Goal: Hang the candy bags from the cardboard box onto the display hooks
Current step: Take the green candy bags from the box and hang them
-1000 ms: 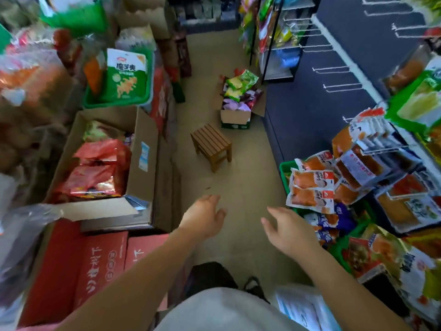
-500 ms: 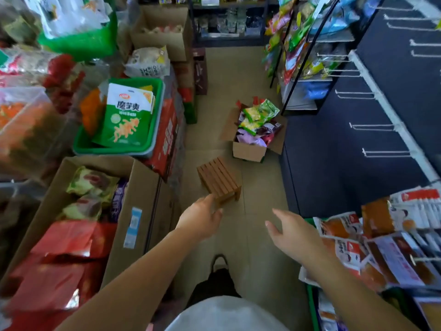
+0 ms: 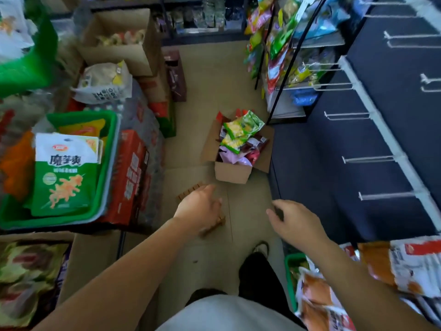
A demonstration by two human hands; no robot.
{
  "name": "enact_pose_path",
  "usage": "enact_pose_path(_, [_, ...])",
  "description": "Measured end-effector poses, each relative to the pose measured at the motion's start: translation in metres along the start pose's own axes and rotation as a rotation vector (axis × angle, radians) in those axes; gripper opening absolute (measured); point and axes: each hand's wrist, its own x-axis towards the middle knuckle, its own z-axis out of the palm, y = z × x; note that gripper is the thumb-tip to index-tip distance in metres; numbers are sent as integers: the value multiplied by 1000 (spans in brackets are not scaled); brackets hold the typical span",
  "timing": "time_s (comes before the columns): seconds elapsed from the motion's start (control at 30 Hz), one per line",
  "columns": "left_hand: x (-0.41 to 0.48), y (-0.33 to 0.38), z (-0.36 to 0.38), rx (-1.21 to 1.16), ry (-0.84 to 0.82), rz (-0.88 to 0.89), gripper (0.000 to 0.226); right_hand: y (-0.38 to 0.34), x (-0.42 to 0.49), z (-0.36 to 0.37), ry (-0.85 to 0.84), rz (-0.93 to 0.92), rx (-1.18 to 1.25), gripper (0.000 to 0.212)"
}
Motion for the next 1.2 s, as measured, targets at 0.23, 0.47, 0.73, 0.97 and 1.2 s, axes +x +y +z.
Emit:
enact_pose_path(0.23, [93, 56, -17, 29, 8, -44, 53, 40, 100, -61, -22, -54, 14, 50])
enact_pose_path(0.47, [171, 78, -47, -16, 64, -76, 58, 49, 177, -98, -35, -66, 92, 48])
enact_pose_path(0.73, [291, 72, -91, 15, 31, -104, 43, 41, 285, -135, -44, -48, 40, 44])
enact_pose_path(0.97, [389, 71, -139, 79, 1, -110, 44, 0, 389, -161, -41, -75, 63, 32])
enact_pose_path(1.2, [421, 67, -155, 103, 20, -149, 44, -25, 444, -181, -62, -183, 67, 30])
